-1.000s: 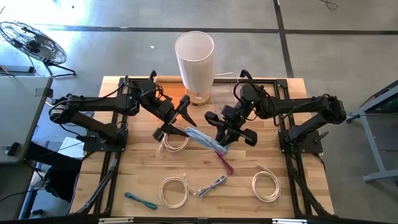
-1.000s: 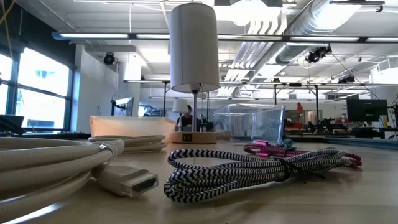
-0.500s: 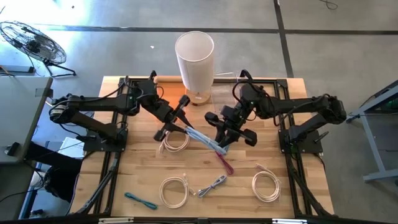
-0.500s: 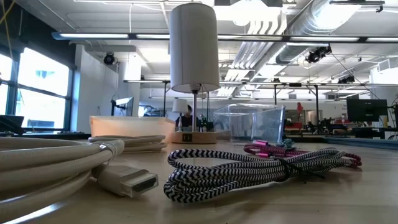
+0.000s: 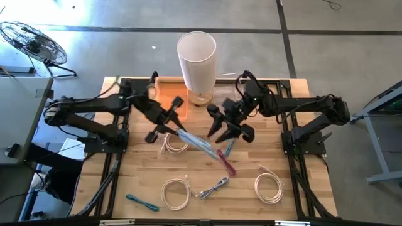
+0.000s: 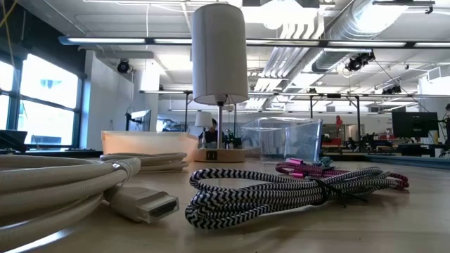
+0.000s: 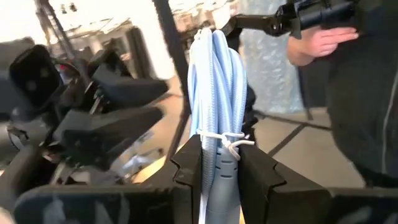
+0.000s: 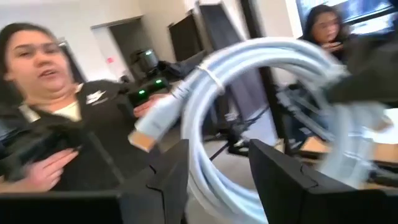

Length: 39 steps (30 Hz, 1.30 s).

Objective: Pick & Place USB Port
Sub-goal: Put the blue HDMI cable into the orange bin

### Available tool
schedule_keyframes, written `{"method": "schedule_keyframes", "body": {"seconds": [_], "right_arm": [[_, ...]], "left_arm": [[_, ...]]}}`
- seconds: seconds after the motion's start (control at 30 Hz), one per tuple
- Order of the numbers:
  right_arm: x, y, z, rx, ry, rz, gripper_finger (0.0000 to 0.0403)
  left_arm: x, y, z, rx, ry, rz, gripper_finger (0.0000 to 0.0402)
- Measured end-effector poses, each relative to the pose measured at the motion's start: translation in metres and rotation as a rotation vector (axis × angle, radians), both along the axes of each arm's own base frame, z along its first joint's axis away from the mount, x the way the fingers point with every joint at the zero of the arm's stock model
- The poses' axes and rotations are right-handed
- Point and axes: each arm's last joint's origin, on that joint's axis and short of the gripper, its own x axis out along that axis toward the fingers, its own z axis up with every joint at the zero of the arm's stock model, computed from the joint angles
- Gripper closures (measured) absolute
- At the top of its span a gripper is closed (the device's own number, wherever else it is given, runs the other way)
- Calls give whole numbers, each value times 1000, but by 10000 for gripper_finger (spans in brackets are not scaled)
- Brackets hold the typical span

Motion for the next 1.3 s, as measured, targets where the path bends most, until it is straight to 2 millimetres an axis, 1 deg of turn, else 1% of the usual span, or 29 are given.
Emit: {"method": "schedule_keyframes", "body": {"seconds": [0.07,0.13,0.23,0.33,0.43,0.53,0.63,0.77,0.93,1.1,1.2,1.3], "right_arm": [[0,-11,0,30,31,-43,246],[-1,-20,-2,52,72,-71,251],[-2,-31,-7,61,122,-115,259],[-2,-37,-11,65,164,-131,267],[-3,-41,-17,42,206,-139,275],[-4,-42,-21,12,219,-146,281],[-4,-43,-22,-12,211,-173,284],[-3,-43,-23,-15,213,-195,285],[-3,-41,-23,11,239,-188,285],[-2,-36,-23,12,242,-173,285],[-2,-35,-23,25,253,-170,285],[-2,-33,-23,61,284,-164,285]], "left_arm": [[-18,0,4,37,19,83,337],[-38,3,5,85,52,236,337],[-70,8,0,193,164,534,337],[-99,17,-14,324,370,882,337],[-118,22,-29,407,568,1123,338],[-125,24,-38,435,690,1210,338],[-118,24,-41,444,713,1218,338],[-101,27,-46,498,750,1228,338],[-82,47,-66,541,956,1298,338],[-58,67,-86,554,1119,1211,338],[-45,74,-96,553,1149,1172,338],[-33,79,-101,561,1129,1133,338]]}}
